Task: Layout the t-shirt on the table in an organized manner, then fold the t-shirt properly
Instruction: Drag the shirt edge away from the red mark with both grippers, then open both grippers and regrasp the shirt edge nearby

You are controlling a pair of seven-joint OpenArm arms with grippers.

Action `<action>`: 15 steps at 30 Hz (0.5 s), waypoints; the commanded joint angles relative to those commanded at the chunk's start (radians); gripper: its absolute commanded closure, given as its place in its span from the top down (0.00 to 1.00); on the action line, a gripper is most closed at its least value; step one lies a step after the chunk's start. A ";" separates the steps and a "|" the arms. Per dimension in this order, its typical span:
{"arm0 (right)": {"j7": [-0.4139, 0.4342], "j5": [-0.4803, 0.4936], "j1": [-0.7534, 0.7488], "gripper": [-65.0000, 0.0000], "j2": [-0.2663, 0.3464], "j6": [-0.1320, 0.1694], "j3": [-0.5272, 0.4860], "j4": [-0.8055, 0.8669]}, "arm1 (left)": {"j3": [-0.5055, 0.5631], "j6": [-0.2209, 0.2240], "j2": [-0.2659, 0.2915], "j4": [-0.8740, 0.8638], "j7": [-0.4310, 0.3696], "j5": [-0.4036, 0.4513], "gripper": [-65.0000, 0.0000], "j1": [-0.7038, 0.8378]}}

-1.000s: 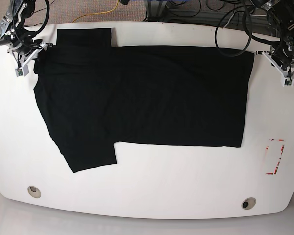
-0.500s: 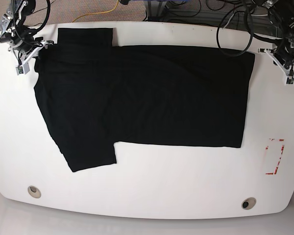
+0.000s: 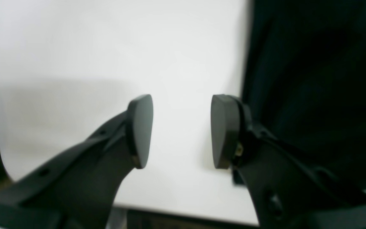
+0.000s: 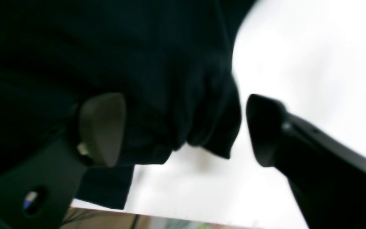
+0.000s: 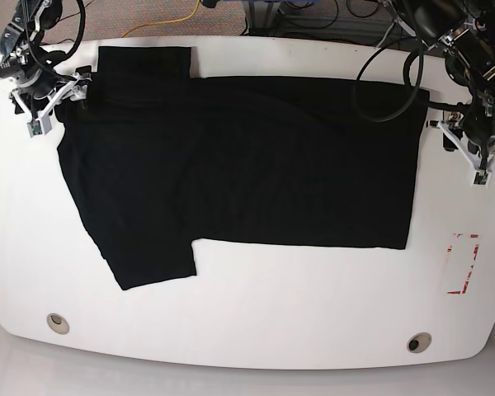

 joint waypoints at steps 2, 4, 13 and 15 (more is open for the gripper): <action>-0.006 0.000 -0.012 0.91 -0.026 0.000 0.031 0.051 | 0.018 0.000 0.000 0.000 -0.002 0.000 0.42 0.000; -0.026 0.000 -0.035 0.91 -0.061 0.000 0.058 0.078 | 0.029 0.000 0.000 0.000 -0.002 0.000 0.42 0.000; -0.101 0.066 -0.115 0.91 -0.187 0.000 0.140 0.095 | 0.035 0.000 0.002 -0.008 -0.081 0.002 0.42 0.011; -0.103 0.068 -0.132 0.91 -0.203 0.000 0.137 0.094 | 0.035 0.000 0.002 -0.008 -0.092 0.002 0.42 0.020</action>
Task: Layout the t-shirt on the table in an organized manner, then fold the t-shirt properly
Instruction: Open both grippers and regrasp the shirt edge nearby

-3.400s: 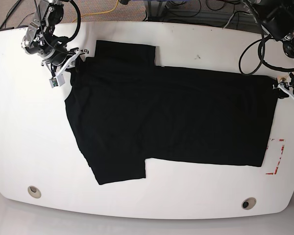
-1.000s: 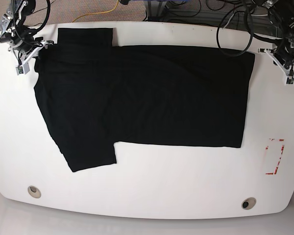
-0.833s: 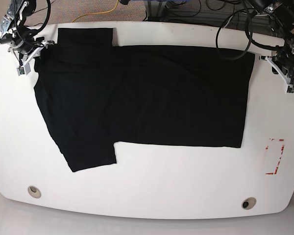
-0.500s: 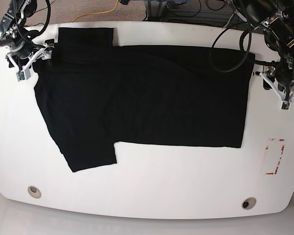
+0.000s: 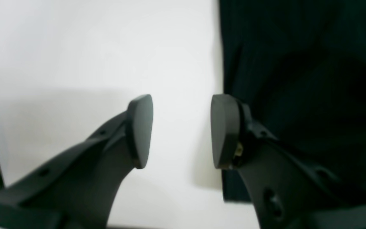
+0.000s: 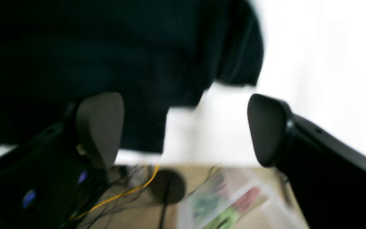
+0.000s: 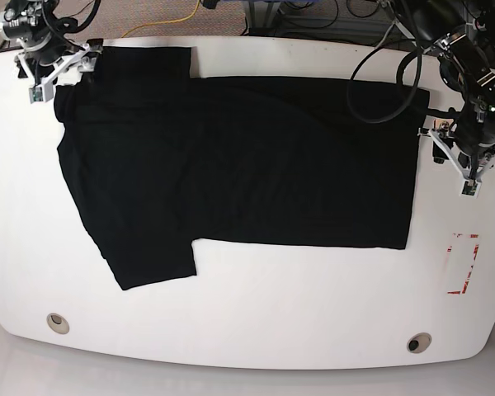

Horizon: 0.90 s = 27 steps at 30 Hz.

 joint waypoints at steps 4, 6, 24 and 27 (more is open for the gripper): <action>0.000 0.000 -0.005 0.91 -0.011 0.000 -0.002 -0.029 | 0.002 0.000 0.000 0.000 0.000 0.000 0.42 0.002; 0.000 -0.003 -0.003 0.91 -0.012 0.000 -0.003 -0.063 | 0.008 0.000 0.000 0.000 -0.002 0.000 0.42 0.002; 0.002 0.003 0.028 0.90 0.009 0.000 -0.175 -0.212 | 0.034 0.000 -0.002 -0.002 -0.003 0.000 0.42 0.003; 0.002 0.003 0.028 0.82 -0.005 0.000 -0.178 -0.212 | 0.034 0.000 -0.003 -0.002 -0.003 0.000 0.42 0.003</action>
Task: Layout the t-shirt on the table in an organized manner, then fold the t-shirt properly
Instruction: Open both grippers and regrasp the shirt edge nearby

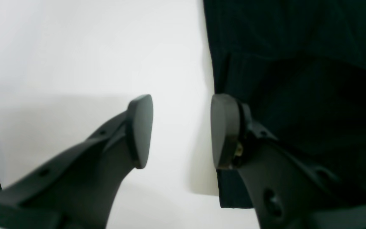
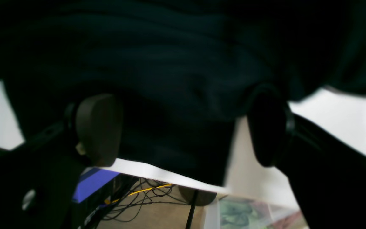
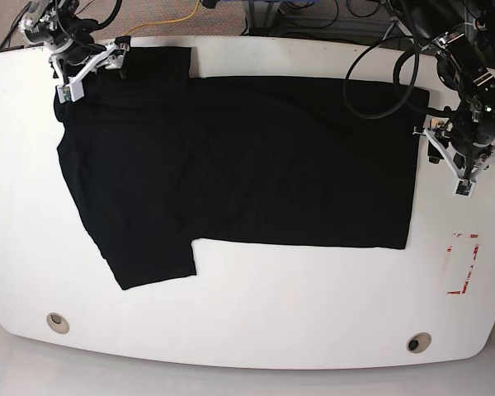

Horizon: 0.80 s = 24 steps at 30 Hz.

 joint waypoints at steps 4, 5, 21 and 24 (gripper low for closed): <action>0.000 0.000 0.002 0.49 0.000 0.000 -0.006 0.000 | 0.000 0.000 0.000 0.000 0.000 0.000 0.42 0.000; 0.000 0.000 0.002 0.42 0.000 0.000 -0.006 0.000 | 0.000 0.000 0.000 0.000 0.000 0.000 0.42 0.000; -0.100 0.077 -0.003 0.00 0.003 0.000 -0.005 0.226 | 0.000 0.000 0.000 -0.017 0.000 0.000 0.42 0.000; -0.137 0.172 0.005 0.00 0.037 0.000 -0.002 0.227 | 0.000 0.000 -0.002 -0.037 0.000 0.000 0.42 0.000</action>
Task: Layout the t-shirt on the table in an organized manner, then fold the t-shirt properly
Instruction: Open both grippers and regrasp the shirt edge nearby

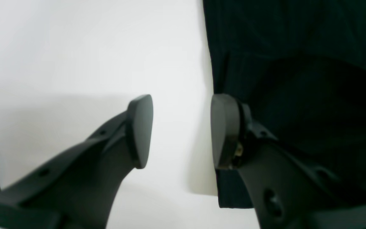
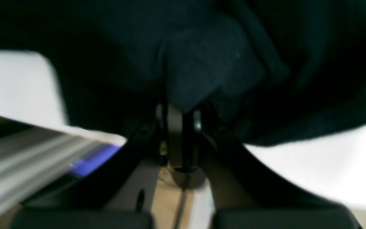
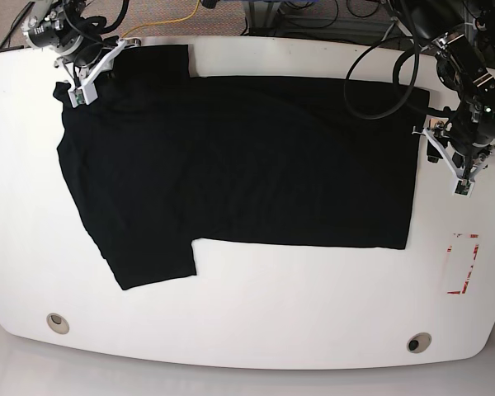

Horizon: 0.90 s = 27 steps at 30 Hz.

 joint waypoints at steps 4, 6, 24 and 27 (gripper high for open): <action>-0.035 0.110 0.003 0.00 0.029 0.000 0.002 0.000 | 0.000 0.000 -0.002 -0.005 0.000 0.000 0.42 0.003; -0.041 0.167 0.005 0.00 0.034 0.000 0.002 0.000 | 0.000 0.000 -0.002 -0.005 0.000 0.002 0.42 0.006; -0.044 0.184 0.230 0.00 0.092 0.000 -0.005 -0.008 | 0.000 0.000 -0.002 -0.005 0.000 0.002 0.42 0.008; -0.044 0.152 0.262 0.00 0.095 0.000 -0.005 -0.029 | 0.000 0.000 -0.002 -0.005 0.000 0.002 0.42 0.008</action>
